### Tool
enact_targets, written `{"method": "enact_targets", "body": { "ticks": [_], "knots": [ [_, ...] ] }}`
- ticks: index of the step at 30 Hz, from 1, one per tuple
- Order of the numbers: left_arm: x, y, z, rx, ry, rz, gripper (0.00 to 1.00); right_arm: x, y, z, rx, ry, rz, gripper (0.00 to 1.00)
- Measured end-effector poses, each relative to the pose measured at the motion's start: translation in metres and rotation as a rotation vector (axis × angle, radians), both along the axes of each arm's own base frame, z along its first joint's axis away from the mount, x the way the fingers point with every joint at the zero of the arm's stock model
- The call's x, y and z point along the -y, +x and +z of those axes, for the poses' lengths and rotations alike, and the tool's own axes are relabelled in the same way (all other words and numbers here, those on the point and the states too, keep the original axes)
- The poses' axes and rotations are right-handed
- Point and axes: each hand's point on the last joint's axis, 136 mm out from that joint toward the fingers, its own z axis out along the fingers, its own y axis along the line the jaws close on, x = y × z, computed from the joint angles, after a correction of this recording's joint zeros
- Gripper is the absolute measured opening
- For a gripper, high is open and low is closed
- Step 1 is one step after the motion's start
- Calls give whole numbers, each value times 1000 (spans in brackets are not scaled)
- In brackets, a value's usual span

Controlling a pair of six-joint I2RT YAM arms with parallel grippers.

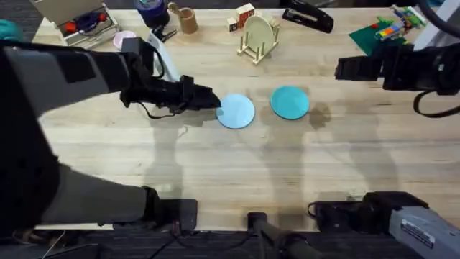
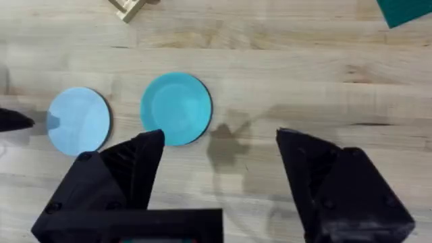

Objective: Pick up the plates from the table one by one and place each into a slot on the dish rack.

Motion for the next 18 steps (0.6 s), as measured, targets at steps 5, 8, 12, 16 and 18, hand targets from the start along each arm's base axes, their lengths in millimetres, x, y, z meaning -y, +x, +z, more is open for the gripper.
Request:
{"method": "enact_targets", "body": {
  "ticks": [5, 8, 12, 16, 18],
  "knots": [
    [5, -3, -16, -25, -3, -34, 42, 0, 0, 0, 0, 0, 0, 995],
    [8, -1, -19, -11, -16, -50, 42, 0, 0, 0, 0, 0, 0, 995],
    [9, -1, -19, -5, -22, -56, 42, 0, 0, 0, 0, 0, 0, 996],
    [9, -1, -19, 2, -22, -58, 42, 0, 0, 0, 0, 0, 0, 996],
    [9, -1, -19, 2, -21, -59, 43, 0, 0, 0, 0, 0, 0, 995]
  ]
}}
